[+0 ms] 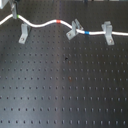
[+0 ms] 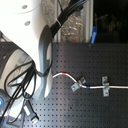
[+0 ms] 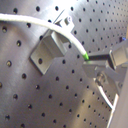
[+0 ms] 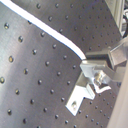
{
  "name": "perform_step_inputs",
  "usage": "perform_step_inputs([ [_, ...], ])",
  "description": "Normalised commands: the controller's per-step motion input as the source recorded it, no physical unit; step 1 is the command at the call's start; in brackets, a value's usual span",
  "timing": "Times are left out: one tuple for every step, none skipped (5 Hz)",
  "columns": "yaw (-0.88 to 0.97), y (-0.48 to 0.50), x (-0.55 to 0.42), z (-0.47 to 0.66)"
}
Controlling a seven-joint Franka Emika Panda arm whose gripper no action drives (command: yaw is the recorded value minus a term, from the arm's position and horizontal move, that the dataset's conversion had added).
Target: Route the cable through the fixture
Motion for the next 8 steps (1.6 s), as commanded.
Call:
perform_step_inputs([
  [0.00,-0.009,0.042,0.04],
  [0.00,-0.004,0.036,0.17],
  [0.00,0.005,0.002,0.25],
  [0.00,0.053,0.015,0.32],
  [0.00,0.190,-0.101,0.23],
  [0.03,0.162,-0.107,0.07],
  [0.03,0.013,-0.050,0.05],
  [0.05,-0.418,-0.087,0.01],
])
